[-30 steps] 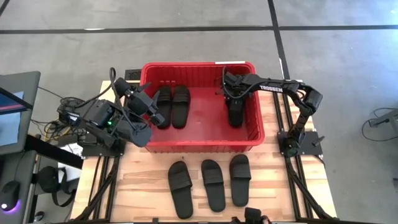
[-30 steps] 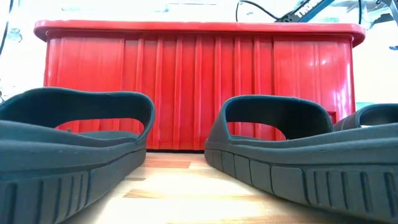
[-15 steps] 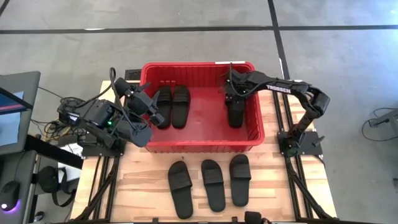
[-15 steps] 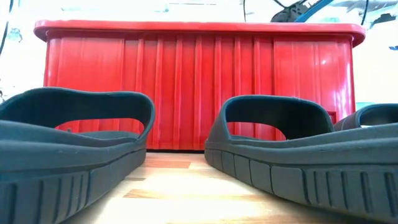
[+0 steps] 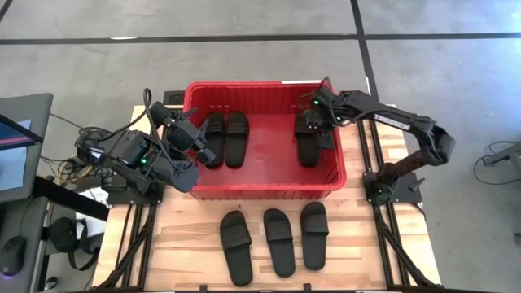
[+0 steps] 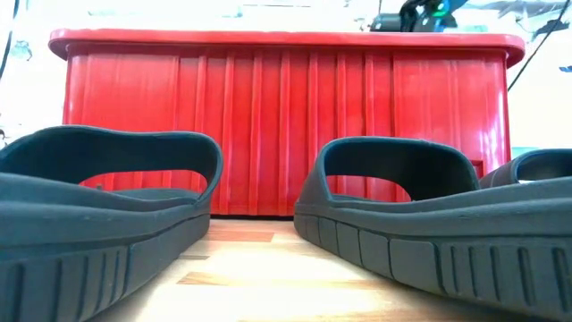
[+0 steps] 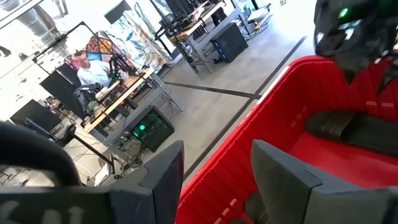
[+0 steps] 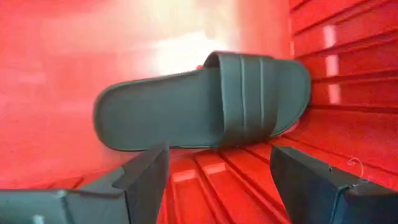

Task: Pick and place slides into bin
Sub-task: Put the black slides into the red bin

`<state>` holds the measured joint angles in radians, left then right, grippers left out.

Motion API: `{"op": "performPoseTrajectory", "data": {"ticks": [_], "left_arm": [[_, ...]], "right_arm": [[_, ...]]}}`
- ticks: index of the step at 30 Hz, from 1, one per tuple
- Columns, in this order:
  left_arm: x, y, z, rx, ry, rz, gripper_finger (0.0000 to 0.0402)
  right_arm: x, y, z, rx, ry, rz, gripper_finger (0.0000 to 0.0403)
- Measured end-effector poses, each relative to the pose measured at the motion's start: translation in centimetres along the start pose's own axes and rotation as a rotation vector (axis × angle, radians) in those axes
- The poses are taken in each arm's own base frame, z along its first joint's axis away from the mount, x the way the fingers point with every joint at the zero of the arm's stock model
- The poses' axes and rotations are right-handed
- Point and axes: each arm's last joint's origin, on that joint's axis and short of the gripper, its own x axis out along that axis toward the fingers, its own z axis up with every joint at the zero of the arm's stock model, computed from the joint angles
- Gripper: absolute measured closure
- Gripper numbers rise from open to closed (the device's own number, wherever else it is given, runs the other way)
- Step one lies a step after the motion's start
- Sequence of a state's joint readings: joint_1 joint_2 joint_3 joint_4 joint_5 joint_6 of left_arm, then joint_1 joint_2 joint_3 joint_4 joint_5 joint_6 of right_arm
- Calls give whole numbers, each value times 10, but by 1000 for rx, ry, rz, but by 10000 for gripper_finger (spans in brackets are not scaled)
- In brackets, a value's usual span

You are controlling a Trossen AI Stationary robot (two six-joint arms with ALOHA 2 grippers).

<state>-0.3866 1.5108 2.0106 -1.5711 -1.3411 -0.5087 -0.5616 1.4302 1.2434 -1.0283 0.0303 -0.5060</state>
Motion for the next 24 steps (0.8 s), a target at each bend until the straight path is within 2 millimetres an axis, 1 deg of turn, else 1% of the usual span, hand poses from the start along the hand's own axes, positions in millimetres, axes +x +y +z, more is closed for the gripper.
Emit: {"op": "performPoseTrajectory", "data": {"ticks": [8, 13, 18, 24], "left_arm": [[0, 0, 0, 19, 0, 0, 225], [0, 0, 0, 19, 0, 0, 225], [1, 0, 0, 18, 2, 6, 225], [7, 2, 0, 28, 15, 26, 225]], "right_arm": [[-50, 34, -4, -98, -174, -31, 138], [-75, 62, -11, -99, -257, 3, 138], [-93, 92, -18, -77, -313, 78, 138], [-106, 128, -23, -54, -335, 192, 138]]}}
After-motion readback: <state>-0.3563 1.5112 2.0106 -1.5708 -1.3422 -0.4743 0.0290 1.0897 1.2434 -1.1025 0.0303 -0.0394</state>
